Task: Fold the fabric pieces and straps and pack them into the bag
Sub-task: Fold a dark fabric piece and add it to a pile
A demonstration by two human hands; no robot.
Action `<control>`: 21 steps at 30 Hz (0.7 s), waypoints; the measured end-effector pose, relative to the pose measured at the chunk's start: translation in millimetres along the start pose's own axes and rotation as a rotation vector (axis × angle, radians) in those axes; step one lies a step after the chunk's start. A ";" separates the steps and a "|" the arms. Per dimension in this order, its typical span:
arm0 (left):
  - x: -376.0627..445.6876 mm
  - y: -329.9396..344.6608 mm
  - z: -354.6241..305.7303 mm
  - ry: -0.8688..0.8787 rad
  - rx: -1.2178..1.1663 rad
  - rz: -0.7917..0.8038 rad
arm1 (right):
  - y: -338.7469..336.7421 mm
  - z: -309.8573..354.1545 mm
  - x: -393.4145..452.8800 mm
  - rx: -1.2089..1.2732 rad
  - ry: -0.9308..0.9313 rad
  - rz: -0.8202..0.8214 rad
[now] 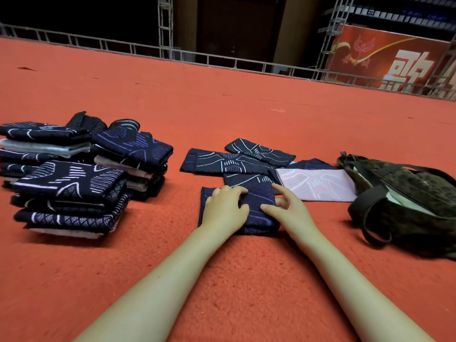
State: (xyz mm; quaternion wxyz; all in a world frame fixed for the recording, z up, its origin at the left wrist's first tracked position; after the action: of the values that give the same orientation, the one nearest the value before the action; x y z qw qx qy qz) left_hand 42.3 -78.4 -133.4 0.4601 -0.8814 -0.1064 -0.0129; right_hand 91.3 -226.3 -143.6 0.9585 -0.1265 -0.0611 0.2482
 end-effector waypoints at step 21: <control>0.4 16.8 -5.9 -0.166 -1.133 0.081 | 13.5 24.7 -9.6 -0.209 -0.233 0.092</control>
State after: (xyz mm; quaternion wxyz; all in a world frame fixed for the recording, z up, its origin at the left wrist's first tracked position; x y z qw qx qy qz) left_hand 46.5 -92.4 -143.5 -0.0937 -0.9918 -0.0848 0.0192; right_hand 72.4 -214.4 -124.1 0.9142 -0.1988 -0.1915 0.2969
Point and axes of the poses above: each hand's wrist, its own x-axis towards the middle knuckle, its own y-axis out of the palm, z = x × y, the point moved 7 cm from there along x, towards the middle knuckle, and after that the axes turned 10 degrees about z, right-handed, at the moved point
